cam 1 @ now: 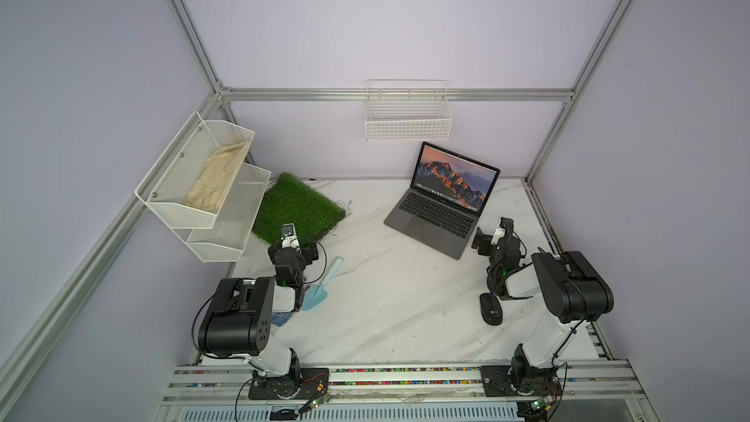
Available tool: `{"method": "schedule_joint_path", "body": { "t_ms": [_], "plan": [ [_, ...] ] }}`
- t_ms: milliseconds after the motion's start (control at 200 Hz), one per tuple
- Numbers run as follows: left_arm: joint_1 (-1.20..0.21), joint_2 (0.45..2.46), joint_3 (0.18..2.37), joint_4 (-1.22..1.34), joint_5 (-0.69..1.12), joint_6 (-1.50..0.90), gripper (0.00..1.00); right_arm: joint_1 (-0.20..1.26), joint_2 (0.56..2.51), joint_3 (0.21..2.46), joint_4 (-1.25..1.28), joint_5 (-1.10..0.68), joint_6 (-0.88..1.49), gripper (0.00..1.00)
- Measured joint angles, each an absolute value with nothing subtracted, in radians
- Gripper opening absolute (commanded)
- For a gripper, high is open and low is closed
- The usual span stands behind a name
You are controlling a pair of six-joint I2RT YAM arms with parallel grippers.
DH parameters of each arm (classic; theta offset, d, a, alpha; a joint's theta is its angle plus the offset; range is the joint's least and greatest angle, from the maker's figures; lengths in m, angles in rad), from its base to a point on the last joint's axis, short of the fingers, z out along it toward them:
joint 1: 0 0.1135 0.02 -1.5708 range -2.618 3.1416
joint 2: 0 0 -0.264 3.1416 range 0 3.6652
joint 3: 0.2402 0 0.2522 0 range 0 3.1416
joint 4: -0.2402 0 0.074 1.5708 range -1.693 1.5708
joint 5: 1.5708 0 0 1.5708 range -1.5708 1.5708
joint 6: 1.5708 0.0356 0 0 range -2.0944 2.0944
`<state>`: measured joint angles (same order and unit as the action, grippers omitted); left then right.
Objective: Insert the wireless mouse receiver into the laptop
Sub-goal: Pick up the mouse from the center of the board.
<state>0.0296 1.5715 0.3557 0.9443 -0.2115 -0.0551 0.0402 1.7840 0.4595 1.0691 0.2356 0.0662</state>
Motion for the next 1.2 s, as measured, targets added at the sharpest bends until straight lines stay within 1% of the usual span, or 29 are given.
{"method": "schedule_joint_path", "body": {
  "t_ms": [1025,1115,1200],
  "plan": [
    [0.030,1.571,0.356,0.944,-0.212,-0.055,1.00,0.040,1.781,0.455,1.071,0.236,0.067,0.97],
    [0.030,1.547,0.356,0.910,-0.213,-0.055,1.00,0.040,1.715,0.437,1.023,0.236,0.066,0.97],
    [0.023,1.460,0.356,0.834,-0.236,-0.055,1.00,0.040,1.557,0.434,0.927,0.250,0.091,0.97]
  ]
}}
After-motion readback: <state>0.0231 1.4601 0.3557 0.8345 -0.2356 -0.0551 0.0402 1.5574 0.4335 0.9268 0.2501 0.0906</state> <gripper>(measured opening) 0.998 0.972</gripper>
